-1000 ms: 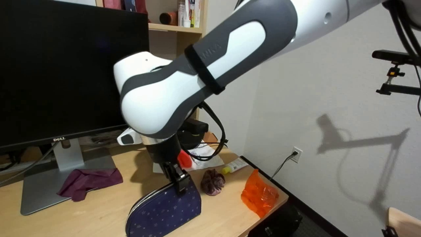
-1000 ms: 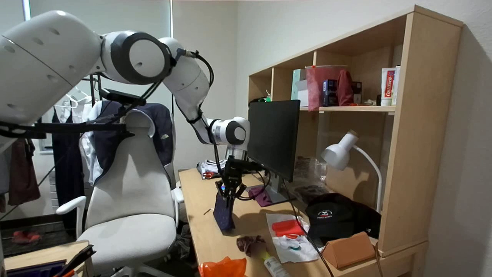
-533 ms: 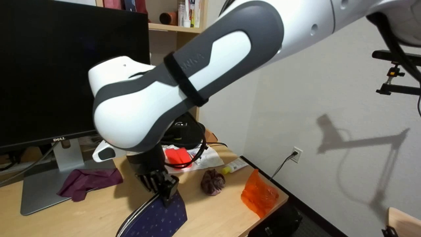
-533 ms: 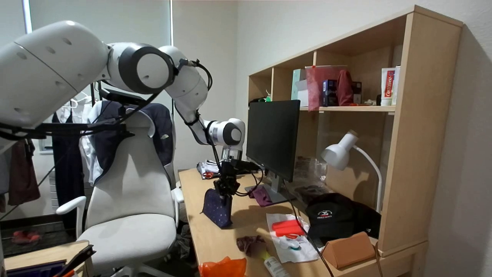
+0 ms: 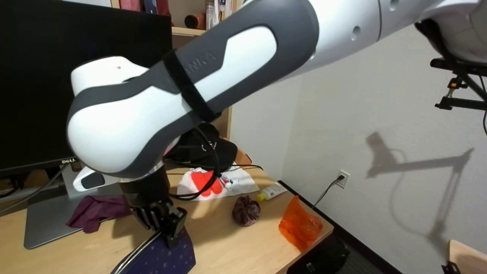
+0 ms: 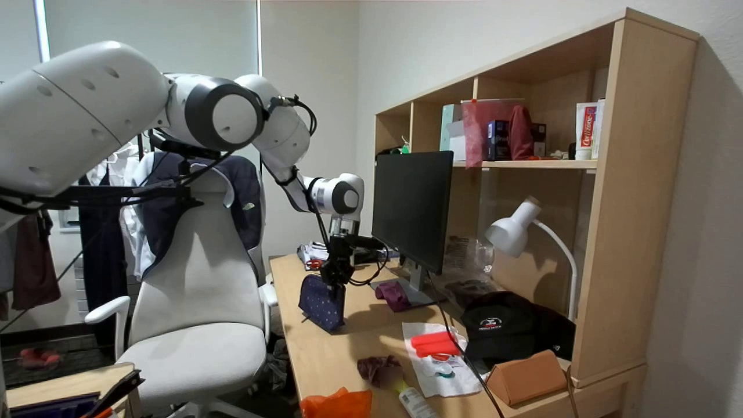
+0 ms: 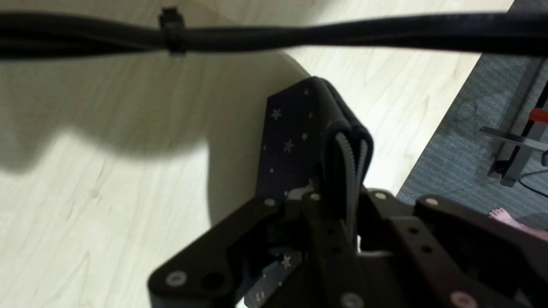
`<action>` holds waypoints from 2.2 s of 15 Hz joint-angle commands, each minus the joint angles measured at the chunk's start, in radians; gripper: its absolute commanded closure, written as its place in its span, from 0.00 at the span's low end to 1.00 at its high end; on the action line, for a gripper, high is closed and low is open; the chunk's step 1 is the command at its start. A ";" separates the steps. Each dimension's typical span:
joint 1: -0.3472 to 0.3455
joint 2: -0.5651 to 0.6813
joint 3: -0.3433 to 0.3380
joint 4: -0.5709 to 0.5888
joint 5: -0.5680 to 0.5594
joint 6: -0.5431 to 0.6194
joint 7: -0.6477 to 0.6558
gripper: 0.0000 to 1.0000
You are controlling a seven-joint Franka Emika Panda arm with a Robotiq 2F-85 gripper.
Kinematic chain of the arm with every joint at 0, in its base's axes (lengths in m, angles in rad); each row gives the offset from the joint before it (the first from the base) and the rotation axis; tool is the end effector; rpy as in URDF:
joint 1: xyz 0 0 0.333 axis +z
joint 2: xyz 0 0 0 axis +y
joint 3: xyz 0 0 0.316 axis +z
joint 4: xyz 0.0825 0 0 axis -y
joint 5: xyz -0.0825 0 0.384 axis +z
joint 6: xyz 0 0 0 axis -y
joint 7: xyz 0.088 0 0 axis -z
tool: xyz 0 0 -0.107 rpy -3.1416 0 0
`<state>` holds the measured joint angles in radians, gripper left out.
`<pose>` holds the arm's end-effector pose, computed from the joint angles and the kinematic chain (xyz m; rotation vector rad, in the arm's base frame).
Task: Move the purse to the left on the desk
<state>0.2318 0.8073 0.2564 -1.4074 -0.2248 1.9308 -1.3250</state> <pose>0.6386 0.2859 0.2122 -1.7978 -2.4296 0.3576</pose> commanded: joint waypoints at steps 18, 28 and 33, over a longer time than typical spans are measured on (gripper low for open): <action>0.081 0.150 -0.090 0.289 0.098 -0.186 0.550 0.27; -0.054 -0.126 -0.116 0.016 0.161 -0.208 0.644 0.00; -0.158 -0.277 -0.147 -0.131 0.192 -0.322 0.743 0.00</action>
<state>0.1292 0.6403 0.1146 -1.4095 -0.0591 1.6510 -0.6581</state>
